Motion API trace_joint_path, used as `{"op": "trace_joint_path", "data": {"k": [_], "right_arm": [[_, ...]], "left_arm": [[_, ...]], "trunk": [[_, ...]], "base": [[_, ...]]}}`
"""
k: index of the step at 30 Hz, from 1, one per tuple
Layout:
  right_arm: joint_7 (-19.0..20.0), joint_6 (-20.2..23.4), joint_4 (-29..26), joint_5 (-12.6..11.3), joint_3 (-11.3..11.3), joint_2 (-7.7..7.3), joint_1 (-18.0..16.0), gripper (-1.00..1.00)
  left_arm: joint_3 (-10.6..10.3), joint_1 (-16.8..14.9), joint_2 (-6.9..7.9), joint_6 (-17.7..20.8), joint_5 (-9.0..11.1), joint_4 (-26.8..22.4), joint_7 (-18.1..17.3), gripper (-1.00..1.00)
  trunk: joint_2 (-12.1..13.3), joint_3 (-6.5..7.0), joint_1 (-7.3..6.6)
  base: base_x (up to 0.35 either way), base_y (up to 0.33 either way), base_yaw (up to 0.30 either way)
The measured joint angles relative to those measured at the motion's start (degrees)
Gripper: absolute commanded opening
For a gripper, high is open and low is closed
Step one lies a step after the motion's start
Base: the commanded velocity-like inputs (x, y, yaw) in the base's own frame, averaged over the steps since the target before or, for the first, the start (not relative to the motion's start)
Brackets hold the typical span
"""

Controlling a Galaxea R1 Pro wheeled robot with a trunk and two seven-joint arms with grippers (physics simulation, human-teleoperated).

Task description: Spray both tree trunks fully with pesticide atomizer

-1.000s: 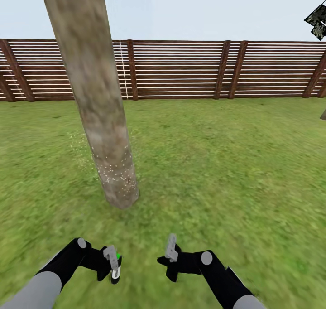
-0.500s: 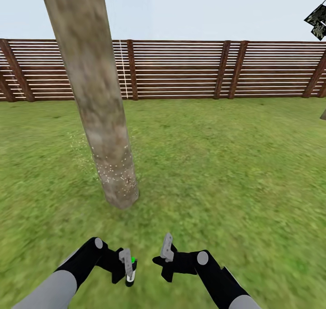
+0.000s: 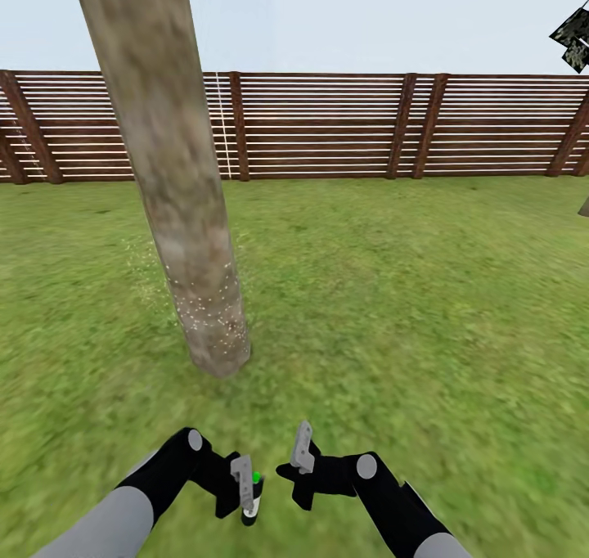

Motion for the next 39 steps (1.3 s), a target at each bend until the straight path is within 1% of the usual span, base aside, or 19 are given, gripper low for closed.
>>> {"op": "trace_joint_path", "data": {"k": [3,4,5,8,11,12,14,15,17,19,22,24,26,33,34,36,37,39], "right_arm": [[0.0,0.0,0.1,0.0,0.0,0.0,0.0,-1.0],[0.0,0.0,0.1,0.0,0.0,0.0,0.0,-1.0],[0.0,0.0,0.1,0.0,0.0,0.0,0.0,-1.0],[0.0,0.0,0.1,0.0,0.0,0.0,0.0,-1.0],[0.0,0.0,0.1,0.0,0.0,0.0,0.0,-1.0],[0.0,0.0,0.1,0.0,0.0,0.0,0.0,-1.0],[0.0,0.0,0.1,0.0,0.0,0.0,0.0,-1.0],[0.0,0.0,0.1,0.1,0.0,0.0,0.0,-1.0],[0.0,0.0,0.1,0.0,0.0,0.0,0.0,-1.0],[0.0,0.0,0.1,0.0,0.0,0.0,0.0,-1.0],[0.0,0.0,0.1,0.0,0.0,0.0,0.0,-1.0],[0.0,0.0,0.1,0.0,0.0,0.0,0.0,-1.0],[0.0,0.0,0.1,0.0,0.0,0.0,0.0,-1.0],[0.0,0.0,0.1,0.1,0.0,0.0,0.0,-1.0],[0.0,0.0,0.1,0.1,0.0,0.0,0.0,-1.0],[0.0,0.0,0.1,0.1,0.0,0.0,0.0,-1.0],[0.0,0.0,0.1,0.1,0.0,0.0,0.0,-1.0],[0.0,0.0,0.1,0.1,0.1,0.0,0.0,-1.0]], "left_arm": [[0.0,-0.2,-0.05,-0.1,0.2,-0.1,0.0,-1.0],[0.0,-0.3,-0.19,-0.1,0.3,-0.1,-0.1,-1.0],[0.0,-0.5,-0.62,-0.1,0.4,-0.1,-0.1,-1.0],[0.1,-0.6,-0.86,-1.9,0.3,-0.1,-0.1,-1.0],[0.2,-0.6,-0.81,-2.4,0.4,0.0,-0.2,-1.0],[0.2,-0.6,-0.82,-2.5,0.8,0.0,-0.2,-1.0],[0.2,-0.6,-0.8,-2.6,2.3,0.1,-0.2,-1.0],[0.2,-0.6,-0.8,-2.6,2.8,0.1,-0.7,-1.0],[0.2,-0.6,-0.79,-2.7,3.1,0.0,-2.7,-1.0],[0.2,-0.6,-0.79,-2.7,3.2,0.0,-3.3,-1.0],[0.2,-0.7,-0.79,-2.7,3.5,0.0,-3.5,-1.0],[0.2,-0.7,-0.79,-2.8,4.6,0.0,-3.6,-1.0],[0.2,-0.7,-0.79,-3.8,5.4,0.0,-3.6,-1.0],[0.2,-0.7,-0.79,-4.3,5.7,0.0,-3.8,-1.0],[0.2,-0.7,-0.79,-4.3,5.8,0.0,-4.3,-1.0],[0.2,-0.9,-0.79,-4.3,6.6,0.0,-5.8,-1.0],[0.2,-1.0,-0.79,-4.4,7.2,0.0,-6.0,-1.0],[0.2,-1.1,-0.79,-4.5,7.8,0.0,-6.2,-1.0]], "trunk": [[0.0,0.0,0.0],[0.0,0.0,0.0],[0.0,0.0,0.0],[0.0,0.0,0.0],[0.0,0.0,0.0],[0.0,0.0,0.0],[0.0,0.0,0.0],[0.0,0.0,0.0],[0.0,0.0,0.0],[0.0,0.0,0.0],[0.0,0.0,0.0],[0.0,0.0,0.0],[0.0,0.0,0.0],[0.0,0.0,0.0],[0.0,0.0,0.0],[0.0,0.0,0.0],[0.0,0.0,0.0],[0.0,0.0,0.0]], "base": [[0.0,0.0,0.0],[0.0,0.0,0.0],[0.0,0.0,0.0],[0.0,0.0,0.0],[0.0,0.0,0.0],[0.0,0.0,0.0],[0.0,0.0,0.0],[0.0,0.0,0.0],[0.0,0.0,0.0],[0.0,0.0,0.0],[0.0,0.0,0.0],[0.0,0.0,0.0],[0.0,0.0,0.0],[0.0,0.0,0.0],[0.0,0.0,0.0],[0.0,0.0,0.0],[0.0,0.0,0.0],[0.0,0.0,0.0]]}}
